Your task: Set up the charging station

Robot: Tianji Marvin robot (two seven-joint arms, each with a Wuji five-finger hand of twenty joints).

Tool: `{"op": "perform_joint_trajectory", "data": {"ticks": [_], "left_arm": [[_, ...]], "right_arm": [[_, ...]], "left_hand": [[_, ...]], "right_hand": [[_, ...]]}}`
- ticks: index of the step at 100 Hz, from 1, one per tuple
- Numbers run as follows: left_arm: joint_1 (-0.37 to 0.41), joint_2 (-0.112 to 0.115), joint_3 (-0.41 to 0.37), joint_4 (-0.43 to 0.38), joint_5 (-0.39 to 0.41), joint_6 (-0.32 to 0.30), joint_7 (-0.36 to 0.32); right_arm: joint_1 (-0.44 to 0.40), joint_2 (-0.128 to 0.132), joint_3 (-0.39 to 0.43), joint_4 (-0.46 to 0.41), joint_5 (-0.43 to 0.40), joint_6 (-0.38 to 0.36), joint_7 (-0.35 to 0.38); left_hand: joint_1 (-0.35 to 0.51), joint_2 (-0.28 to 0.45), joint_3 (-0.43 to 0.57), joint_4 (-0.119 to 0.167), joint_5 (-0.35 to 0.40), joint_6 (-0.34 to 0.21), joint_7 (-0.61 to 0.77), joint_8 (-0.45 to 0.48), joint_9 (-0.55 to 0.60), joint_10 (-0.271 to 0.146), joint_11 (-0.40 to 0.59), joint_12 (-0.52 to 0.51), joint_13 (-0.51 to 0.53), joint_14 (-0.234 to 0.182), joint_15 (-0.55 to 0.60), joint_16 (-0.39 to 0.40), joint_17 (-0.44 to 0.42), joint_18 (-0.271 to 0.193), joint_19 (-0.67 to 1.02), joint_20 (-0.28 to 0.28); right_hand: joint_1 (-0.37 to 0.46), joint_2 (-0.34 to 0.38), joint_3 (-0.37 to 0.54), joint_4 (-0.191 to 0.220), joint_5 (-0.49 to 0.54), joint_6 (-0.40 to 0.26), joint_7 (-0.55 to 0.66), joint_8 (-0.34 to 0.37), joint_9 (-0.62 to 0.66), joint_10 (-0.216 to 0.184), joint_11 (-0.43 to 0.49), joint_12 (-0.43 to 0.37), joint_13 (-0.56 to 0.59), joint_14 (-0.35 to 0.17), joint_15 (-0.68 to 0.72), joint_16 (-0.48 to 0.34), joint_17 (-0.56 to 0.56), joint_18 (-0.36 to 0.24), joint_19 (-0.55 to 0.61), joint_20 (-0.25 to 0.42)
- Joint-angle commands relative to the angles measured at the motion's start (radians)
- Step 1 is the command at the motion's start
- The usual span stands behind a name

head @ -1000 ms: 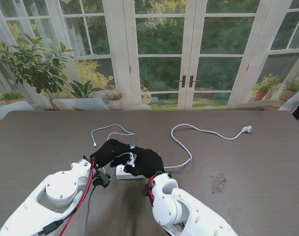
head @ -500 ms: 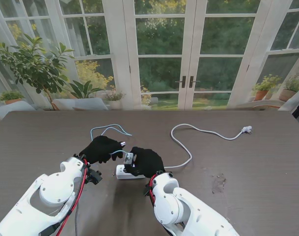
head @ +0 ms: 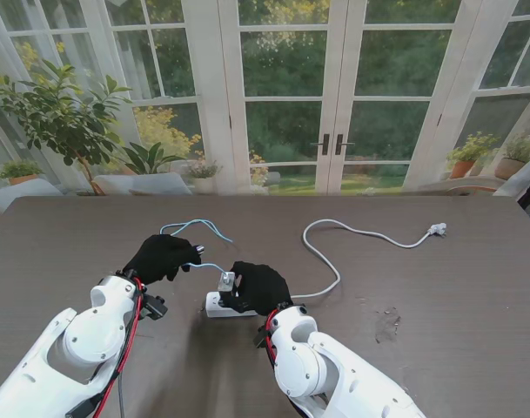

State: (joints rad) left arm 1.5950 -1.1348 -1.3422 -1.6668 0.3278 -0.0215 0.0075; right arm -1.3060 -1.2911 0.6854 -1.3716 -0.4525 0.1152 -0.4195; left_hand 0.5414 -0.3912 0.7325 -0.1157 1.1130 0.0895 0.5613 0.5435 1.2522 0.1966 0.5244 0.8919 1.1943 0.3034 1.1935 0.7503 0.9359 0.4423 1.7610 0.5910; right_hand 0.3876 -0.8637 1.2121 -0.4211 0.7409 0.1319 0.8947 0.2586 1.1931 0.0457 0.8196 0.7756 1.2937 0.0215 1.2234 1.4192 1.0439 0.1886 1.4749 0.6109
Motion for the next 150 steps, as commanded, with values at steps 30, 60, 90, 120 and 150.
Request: {"op": "perform_joint_trajectory", "data": {"ticks": [30,60,90,120,150], "left_arm": [[-0.054,0.017,0.025,0.104,0.072,-0.073,-0.045],[-0.063,0.022,0.03,0.133,0.056,-0.096,-0.073],[-0.104,0.036,0.082,0.228,0.113,-0.193,-0.09],[-0.166,0.043,0.149,0.335,0.155,-0.263,-0.091],[-0.229,0.039,0.219,0.446,0.192,-0.33,-0.046]], "right_arm": [[-0.001,-0.006,0.002,0.005,0.002,-0.007,0.006],[0.003,-0.005,0.005,0.01,0.001,-0.011,0.005],[0.002,-0.009,0.007,0.014,0.006,-0.014,-0.006],[0.011,-0.011,0.004,0.035,0.012,-0.035,-0.007],[0.016,-0.015,0.005,0.053,0.024,-0.051,-0.011]], "left_hand": [[-0.018,-0.111,0.111,-0.018,-0.192,0.014,-0.273,-0.121,-0.326,0.014,-0.316,-0.366,-0.645,0.004,-0.743,-0.206,-0.84,-0.156,-0.75,0.026],[-0.038,-0.147,0.128,-0.022,-0.32,0.011,-0.369,-0.214,-0.454,0.006,-0.379,-0.507,-0.777,-0.043,-0.862,-0.342,-0.93,-0.211,-0.937,-0.088],[-0.073,-0.252,0.183,-0.039,-0.466,0.113,-0.476,-0.344,-0.527,-0.008,-0.384,-0.547,-0.822,-0.093,-0.844,-0.366,-0.942,-0.264,-0.938,-0.107],[-0.067,-0.28,0.209,-0.048,-0.417,0.058,-0.358,-0.244,-0.511,-0.009,-0.346,-0.502,-0.806,-0.106,-0.816,-0.358,-0.933,-0.276,-0.889,-0.12],[-0.032,-0.372,0.263,-0.05,-0.426,0.001,-0.37,-0.221,-0.52,-0.022,-0.34,-0.488,-0.788,-0.107,-0.8,-0.345,-0.921,-0.277,-0.867,-0.12]], "right_hand": [[0.118,0.157,0.182,0.041,0.171,-0.223,0.297,0.127,0.037,-0.013,0.0,0.011,0.024,-0.039,0.039,-0.656,0.032,-0.058,0.036,0.005],[0.117,0.157,0.184,0.04,0.171,-0.223,0.297,0.126,0.039,-0.014,0.001,0.011,0.025,-0.043,0.042,-0.655,0.036,-0.06,0.034,0.006],[0.117,0.149,0.189,0.04,0.177,-0.219,0.296,0.122,0.044,-0.007,-0.001,0.008,0.024,-0.038,0.049,-0.651,0.041,-0.056,0.035,0.006],[0.114,0.148,0.192,0.039,0.178,-0.221,0.296,0.12,0.047,-0.008,-0.002,0.008,0.024,-0.044,0.053,-0.649,0.043,-0.056,0.034,0.007],[0.115,0.147,0.193,0.038,0.179,-0.218,0.297,0.12,0.048,-0.007,-0.002,0.009,0.024,-0.038,0.053,-0.649,0.043,-0.056,0.034,0.007]]}}
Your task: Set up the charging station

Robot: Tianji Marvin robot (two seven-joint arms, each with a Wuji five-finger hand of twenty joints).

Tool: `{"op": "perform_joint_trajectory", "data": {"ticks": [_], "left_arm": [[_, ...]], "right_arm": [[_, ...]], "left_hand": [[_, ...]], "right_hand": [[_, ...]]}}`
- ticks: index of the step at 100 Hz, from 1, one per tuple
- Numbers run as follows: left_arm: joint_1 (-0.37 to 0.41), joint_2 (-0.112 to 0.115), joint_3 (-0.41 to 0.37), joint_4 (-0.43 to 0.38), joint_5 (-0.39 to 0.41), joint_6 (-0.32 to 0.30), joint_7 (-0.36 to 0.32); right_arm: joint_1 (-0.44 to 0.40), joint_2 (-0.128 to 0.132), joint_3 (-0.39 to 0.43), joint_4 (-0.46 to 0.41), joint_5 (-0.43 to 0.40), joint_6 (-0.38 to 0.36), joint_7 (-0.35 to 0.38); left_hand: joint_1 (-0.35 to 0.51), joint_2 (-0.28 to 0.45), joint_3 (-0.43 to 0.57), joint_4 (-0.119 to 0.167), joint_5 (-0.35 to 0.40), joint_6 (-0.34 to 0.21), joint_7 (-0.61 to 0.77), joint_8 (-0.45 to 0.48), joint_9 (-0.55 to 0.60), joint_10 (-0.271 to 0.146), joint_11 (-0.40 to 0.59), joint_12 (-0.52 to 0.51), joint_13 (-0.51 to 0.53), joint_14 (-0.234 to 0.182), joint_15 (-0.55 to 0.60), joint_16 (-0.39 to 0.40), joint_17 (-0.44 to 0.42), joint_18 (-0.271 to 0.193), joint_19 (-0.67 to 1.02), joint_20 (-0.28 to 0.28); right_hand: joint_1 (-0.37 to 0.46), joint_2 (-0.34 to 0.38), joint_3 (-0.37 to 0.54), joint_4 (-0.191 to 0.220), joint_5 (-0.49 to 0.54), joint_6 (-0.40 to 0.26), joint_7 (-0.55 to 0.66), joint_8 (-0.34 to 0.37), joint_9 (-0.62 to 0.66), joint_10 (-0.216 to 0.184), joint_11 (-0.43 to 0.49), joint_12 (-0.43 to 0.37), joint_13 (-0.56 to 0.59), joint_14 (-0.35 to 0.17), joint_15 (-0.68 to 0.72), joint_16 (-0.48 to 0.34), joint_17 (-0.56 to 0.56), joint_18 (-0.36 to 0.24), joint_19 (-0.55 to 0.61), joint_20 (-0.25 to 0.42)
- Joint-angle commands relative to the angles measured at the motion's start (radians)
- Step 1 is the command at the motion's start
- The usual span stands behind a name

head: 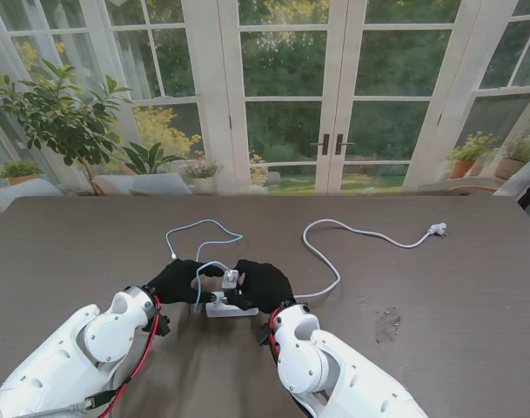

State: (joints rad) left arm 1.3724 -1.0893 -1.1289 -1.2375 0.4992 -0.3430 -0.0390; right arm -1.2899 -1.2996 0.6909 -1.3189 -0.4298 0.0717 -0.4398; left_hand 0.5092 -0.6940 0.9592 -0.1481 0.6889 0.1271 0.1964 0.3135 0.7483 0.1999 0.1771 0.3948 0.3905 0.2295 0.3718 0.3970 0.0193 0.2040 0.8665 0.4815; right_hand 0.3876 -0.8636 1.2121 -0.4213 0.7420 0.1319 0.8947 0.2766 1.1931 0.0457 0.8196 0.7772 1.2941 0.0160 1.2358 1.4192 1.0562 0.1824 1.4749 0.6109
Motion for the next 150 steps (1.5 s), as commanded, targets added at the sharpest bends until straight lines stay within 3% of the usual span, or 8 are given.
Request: {"op": "perform_joint_trajectory", "data": {"ticks": [1,40,77,107,129,150], "left_arm": [[-0.008,-0.006,0.009,0.02,0.023,-0.011,0.004],[-0.038,-0.011,0.058,0.08,0.047,-0.042,0.045],[-0.081,-0.01,0.107,0.148,0.095,-0.068,0.079],[-0.121,-0.018,0.148,0.216,0.089,-0.099,0.106],[-0.131,-0.019,0.167,0.239,0.095,-0.107,0.12],[-0.132,-0.019,0.174,0.242,0.097,-0.107,0.121]], "right_arm": [[0.0,-0.007,-0.001,0.0,0.002,-0.007,0.009],[0.001,-0.009,0.003,0.003,0.012,-0.002,0.01],[0.003,-0.012,0.0,0.015,0.021,-0.018,0.009],[0.005,-0.014,0.0,0.021,0.026,-0.021,0.006],[0.006,-0.016,-0.001,0.03,0.029,-0.028,0.002],[0.017,-0.027,-0.014,0.062,0.032,-0.044,-0.014]], "left_hand": [[0.001,-0.071,0.038,-0.018,-0.003,-0.04,-0.006,0.009,-0.016,-0.026,0.008,0.009,0.016,-0.033,0.022,0.008,-0.004,-0.039,0.028,-0.011],[0.009,-0.097,0.061,-0.026,-0.027,-0.116,0.094,0.116,-0.054,-0.026,0.065,0.078,0.018,-0.027,0.054,0.054,-0.003,-0.05,0.06,-0.011],[0.011,-0.075,0.058,-0.023,-0.044,-0.114,0.148,0.156,-0.043,-0.032,0.101,0.108,0.044,-0.029,0.079,0.075,0.014,-0.054,0.095,0.006],[-0.003,-0.035,0.031,-0.021,-0.025,-0.125,0.193,0.173,-0.018,-0.029,0.112,0.119,0.061,-0.024,0.092,0.085,0.021,-0.052,0.112,0.016],[0.015,-0.031,0.048,-0.014,-0.026,-0.138,0.379,0.271,0.001,-0.037,0.128,0.142,0.078,-0.026,0.103,0.097,0.03,-0.052,0.126,0.022],[0.023,-0.019,0.059,-0.011,-0.011,-0.14,0.429,0.286,0.013,-0.037,0.133,0.146,0.087,-0.024,0.109,0.1,0.035,-0.05,0.132,0.024]], "right_hand": [[0.114,0.147,0.193,0.039,0.179,-0.218,0.297,0.102,0.048,-0.007,-0.002,0.007,0.024,-0.032,0.041,-0.649,0.031,-0.05,0.034,0.007],[0.116,0.146,0.193,0.039,0.179,-0.216,0.297,0.101,0.046,-0.006,-0.003,0.007,0.023,-0.029,0.04,-0.649,0.03,-0.049,0.034,0.008],[0.115,0.144,0.195,0.038,0.179,-0.216,0.297,0.099,0.048,-0.005,-0.002,0.007,0.023,-0.025,0.041,-0.649,0.029,-0.046,0.033,0.008],[0.115,0.144,0.195,0.038,0.18,-0.213,0.298,0.099,0.048,-0.004,-0.003,0.007,0.023,-0.025,0.04,-0.649,0.028,-0.044,0.033,0.008],[0.115,0.143,0.197,0.038,0.181,-0.216,0.298,0.098,0.048,-0.004,-0.002,0.007,0.023,-0.024,0.04,-0.649,0.027,-0.043,0.032,0.009],[0.112,0.146,0.194,0.038,0.177,-0.224,0.297,0.097,0.043,-0.01,-0.004,0.007,0.021,0.002,-0.027,-0.679,-0.012,-0.012,-0.006,-0.001]]}}
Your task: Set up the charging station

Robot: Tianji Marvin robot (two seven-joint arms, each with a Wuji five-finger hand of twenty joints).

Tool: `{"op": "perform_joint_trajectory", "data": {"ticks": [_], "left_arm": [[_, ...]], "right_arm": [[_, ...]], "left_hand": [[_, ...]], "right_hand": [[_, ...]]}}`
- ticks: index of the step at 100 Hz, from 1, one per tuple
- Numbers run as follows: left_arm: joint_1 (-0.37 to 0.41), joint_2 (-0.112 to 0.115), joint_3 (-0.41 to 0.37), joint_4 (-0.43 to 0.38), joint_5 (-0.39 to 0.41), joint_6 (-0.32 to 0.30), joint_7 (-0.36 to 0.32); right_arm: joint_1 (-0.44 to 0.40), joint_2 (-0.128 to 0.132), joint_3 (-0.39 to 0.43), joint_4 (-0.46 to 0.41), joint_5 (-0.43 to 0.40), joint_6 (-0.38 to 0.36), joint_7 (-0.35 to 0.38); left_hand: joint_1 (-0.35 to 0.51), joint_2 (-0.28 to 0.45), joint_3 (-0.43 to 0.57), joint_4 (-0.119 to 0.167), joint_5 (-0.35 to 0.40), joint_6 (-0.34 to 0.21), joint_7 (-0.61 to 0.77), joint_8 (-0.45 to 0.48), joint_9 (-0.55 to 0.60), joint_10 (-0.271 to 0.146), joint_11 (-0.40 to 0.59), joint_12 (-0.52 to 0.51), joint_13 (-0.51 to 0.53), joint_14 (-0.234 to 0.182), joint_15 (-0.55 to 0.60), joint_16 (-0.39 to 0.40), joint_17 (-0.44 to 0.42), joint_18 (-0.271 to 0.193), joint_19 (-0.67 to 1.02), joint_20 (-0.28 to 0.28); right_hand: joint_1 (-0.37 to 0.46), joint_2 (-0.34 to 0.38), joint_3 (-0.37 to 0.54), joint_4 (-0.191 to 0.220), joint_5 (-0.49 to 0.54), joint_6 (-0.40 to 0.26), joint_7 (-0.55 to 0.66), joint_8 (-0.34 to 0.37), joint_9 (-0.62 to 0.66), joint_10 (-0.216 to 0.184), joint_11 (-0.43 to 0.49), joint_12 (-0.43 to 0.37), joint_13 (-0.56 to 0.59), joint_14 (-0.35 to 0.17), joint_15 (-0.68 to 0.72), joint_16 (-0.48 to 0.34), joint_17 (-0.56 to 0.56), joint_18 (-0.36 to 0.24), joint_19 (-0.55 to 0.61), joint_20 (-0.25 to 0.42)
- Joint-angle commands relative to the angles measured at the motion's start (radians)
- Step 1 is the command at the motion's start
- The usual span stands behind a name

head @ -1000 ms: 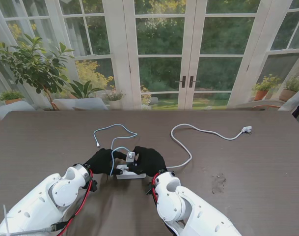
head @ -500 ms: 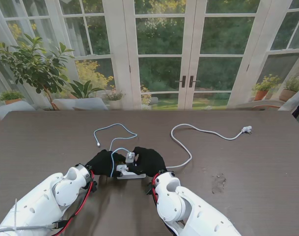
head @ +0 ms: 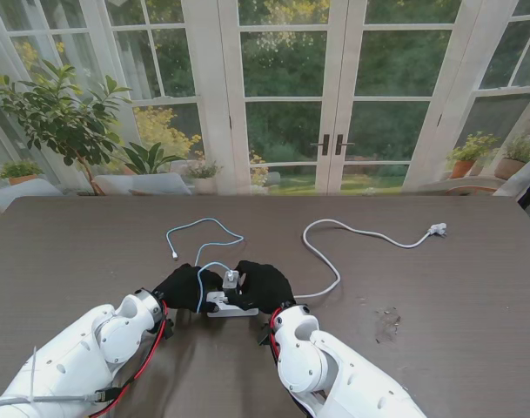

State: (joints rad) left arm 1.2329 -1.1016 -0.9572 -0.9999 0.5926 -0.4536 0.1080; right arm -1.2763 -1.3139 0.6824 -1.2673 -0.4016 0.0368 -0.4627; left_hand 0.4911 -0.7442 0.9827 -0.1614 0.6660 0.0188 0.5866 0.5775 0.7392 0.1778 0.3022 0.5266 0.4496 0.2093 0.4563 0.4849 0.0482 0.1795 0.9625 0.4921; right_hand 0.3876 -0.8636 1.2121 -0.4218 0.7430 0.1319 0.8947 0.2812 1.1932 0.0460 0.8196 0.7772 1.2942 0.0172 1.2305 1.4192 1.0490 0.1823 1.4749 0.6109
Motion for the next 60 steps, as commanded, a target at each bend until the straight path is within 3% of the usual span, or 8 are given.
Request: {"op": "perform_joint_trajectory", "data": {"ticks": [1,35,60], "left_arm": [[0.008,-0.006,0.002,0.003,0.004,0.004,-0.027],[0.015,0.0,-0.006,-0.014,0.007,0.001,-0.048],[0.028,0.006,-0.019,-0.032,0.011,0.003,-0.07]], "right_arm": [[0.004,-0.013,-0.007,0.012,0.005,-0.01,0.008],[0.036,-0.045,-0.047,0.103,0.016,-0.044,-0.03],[0.056,-0.062,-0.07,0.145,0.006,-0.053,-0.058]], "left_hand": [[0.04,0.032,0.035,0.002,0.012,-0.032,0.04,0.022,0.022,-0.014,0.008,0.014,0.028,-0.005,0.024,0.012,0.006,-0.026,0.036,0.013],[0.037,0.059,0.028,0.004,0.023,-0.035,0.036,0.008,0.029,-0.016,0.006,0.015,0.03,-0.006,0.025,0.012,0.002,-0.026,0.033,0.012],[0.035,0.07,0.021,0.004,0.043,-0.037,0.038,0.004,0.038,-0.016,0.004,0.014,0.033,-0.005,0.023,0.012,-0.003,-0.028,0.026,0.008]], "right_hand": [[0.112,0.147,0.193,0.038,0.176,-0.225,0.297,0.092,0.042,-0.012,-0.005,0.006,0.019,0.002,-0.029,-0.682,-0.009,-0.01,-0.011,-0.003],[0.088,0.163,0.177,0.043,0.165,-0.295,0.29,0.068,0.037,-0.065,-0.062,-0.045,0.012,0.06,-0.379,-0.821,-0.175,0.109,-0.199,-0.085],[0.069,0.174,0.164,0.046,0.162,-0.358,0.277,0.055,0.026,-0.095,-0.143,-0.109,-0.025,0.096,-0.597,-0.868,-0.316,0.14,-0.3,-0.134]]}}
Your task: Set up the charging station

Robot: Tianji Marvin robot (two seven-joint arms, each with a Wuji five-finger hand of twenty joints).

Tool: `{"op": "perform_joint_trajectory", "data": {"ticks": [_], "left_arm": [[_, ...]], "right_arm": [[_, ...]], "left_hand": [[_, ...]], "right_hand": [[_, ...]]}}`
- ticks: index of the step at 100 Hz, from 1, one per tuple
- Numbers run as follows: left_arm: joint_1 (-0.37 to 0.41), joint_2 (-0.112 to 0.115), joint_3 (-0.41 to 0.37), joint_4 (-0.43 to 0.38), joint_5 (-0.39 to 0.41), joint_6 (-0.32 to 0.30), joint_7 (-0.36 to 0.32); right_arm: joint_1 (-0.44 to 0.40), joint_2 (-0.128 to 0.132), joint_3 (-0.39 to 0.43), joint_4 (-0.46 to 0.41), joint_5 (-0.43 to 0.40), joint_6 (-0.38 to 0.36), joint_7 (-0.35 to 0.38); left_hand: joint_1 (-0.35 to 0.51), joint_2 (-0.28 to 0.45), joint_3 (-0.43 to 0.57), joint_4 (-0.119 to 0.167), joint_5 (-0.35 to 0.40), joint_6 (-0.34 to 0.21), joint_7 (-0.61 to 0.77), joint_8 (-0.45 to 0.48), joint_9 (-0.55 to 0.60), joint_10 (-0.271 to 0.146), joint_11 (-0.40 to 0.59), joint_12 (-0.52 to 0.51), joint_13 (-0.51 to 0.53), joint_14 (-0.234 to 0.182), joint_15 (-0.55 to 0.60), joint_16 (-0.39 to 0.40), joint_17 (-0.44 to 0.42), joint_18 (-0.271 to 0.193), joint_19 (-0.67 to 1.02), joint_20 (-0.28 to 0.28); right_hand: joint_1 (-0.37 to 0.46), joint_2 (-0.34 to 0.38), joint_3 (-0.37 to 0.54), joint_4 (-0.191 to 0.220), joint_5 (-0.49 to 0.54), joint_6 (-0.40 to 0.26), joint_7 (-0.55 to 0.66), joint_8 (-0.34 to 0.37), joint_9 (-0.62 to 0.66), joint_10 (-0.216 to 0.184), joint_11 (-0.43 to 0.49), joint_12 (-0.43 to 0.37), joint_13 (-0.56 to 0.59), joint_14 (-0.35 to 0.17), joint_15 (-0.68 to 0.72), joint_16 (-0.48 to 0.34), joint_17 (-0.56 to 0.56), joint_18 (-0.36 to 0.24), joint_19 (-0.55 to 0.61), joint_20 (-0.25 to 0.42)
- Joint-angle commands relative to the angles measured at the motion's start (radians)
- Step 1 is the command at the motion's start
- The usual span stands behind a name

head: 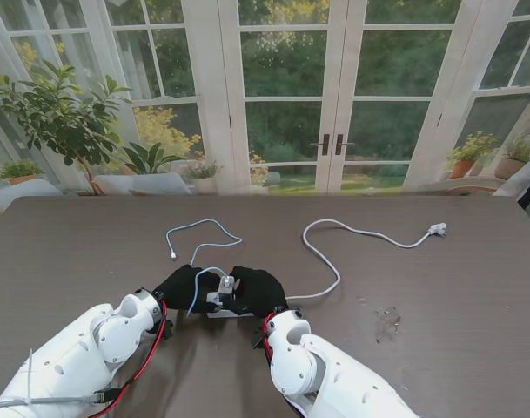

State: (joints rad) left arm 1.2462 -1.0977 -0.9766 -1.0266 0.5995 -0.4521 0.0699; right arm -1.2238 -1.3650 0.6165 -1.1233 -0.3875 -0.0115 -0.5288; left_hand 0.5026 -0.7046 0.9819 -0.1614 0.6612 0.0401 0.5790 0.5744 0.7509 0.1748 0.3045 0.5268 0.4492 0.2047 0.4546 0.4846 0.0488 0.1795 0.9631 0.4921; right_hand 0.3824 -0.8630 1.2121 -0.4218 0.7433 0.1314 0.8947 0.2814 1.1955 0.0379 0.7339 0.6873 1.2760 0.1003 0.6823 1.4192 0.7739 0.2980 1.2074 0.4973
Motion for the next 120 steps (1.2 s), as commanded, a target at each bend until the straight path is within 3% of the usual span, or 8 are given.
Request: {"op": "perform_joint_trajectory", "data": {"ticks": [1,41,66,120], "left_arm": [[0.016,0.003,0.0,-0.007,0.004,0.002,-0.033],[0.03,0.008,-0.01,-0.024,0.001,0.003,-0.056],[0.04,0.011,-0.021,-0.036,0.001,0.009,-0.067],[0.055,0.017,-0.037,-0.052,0.004,0.009,-0.087]], "right_arm": [[0.004,-0.011,-0.005,0.002,-0.008,-0.004,0.007],[0.032,-0.013,-0.024,0.024,-0.045,0.013,-0.002],[0.051,-0.01,-0.041,0.045,-0.074,0.004,-0.001],[0.091,0.02,-0.059,0.078,-0.146,-0.038,0.023]], "left_hand": [[0.022,0.031,0.022,0.004,0.05,-0.058,0.046,0.007,0.028,-0.014,0.002,0.014,0.034,0.0,0.025,0.012,-0.004,-0.028,0.025,0.008],[0.022,0.04,0.002,-0.016,0.081,-0.061,0.022,-0.008,0.048,-0.012,-0.003,0.014,0.045,0.002,0.025,0.012,-0.001,-0.025,0.025,0.008],[0.026,0.045,-0.007,-0.025,0.087,-0.06,0.014,-0.008,0.049,-0.008,-0.007,0.014,0.043,0.002,0.022,0.012,-0.004,-0.025,0.022,0.006],[0.026,0.048,-0.01,-0.028,0.097,-0.059,0.004,-0.008,0.052,-0.01,-0.008,0.015,0.044,0.004,0.022,0.013,-0.004,-0.027,0.024,0.007]], "right_hand": [[0.074,0.174,0.163,0.046,0.161,-0.358,0.277,0.055,0.023,-0.087,-0.058,-0.02,-0.01,0.015,-0.053,-0.869,-0.047,0.025,-0.037,-0.022],[0.074,0.18,0.148,0.052,0.175,-0.331,0.263,0.046,-0.103,-0.052,-0.099,-0.036,-0.132,0.07,-0.17,-0.894,-0.209,0.036,-0.139,-0.068],[0.066,0.186,0.144,0.052,0.18,-0.333,0.254,0.05,-0.166,-0.053,-0.112,-0.09,-0.19,0.067,-0.233,-0.937,-0.278,0.019,-0.22,-0.114],[0.06,0.182,0.149,0.052,0.195,-0.318,0.24,0.045,-0.186,-0.074,-0.101,-0.111,-0.222,0.033,-0.25,-0.959,-0.368,-0.042,-0.279,-0.156]]}}
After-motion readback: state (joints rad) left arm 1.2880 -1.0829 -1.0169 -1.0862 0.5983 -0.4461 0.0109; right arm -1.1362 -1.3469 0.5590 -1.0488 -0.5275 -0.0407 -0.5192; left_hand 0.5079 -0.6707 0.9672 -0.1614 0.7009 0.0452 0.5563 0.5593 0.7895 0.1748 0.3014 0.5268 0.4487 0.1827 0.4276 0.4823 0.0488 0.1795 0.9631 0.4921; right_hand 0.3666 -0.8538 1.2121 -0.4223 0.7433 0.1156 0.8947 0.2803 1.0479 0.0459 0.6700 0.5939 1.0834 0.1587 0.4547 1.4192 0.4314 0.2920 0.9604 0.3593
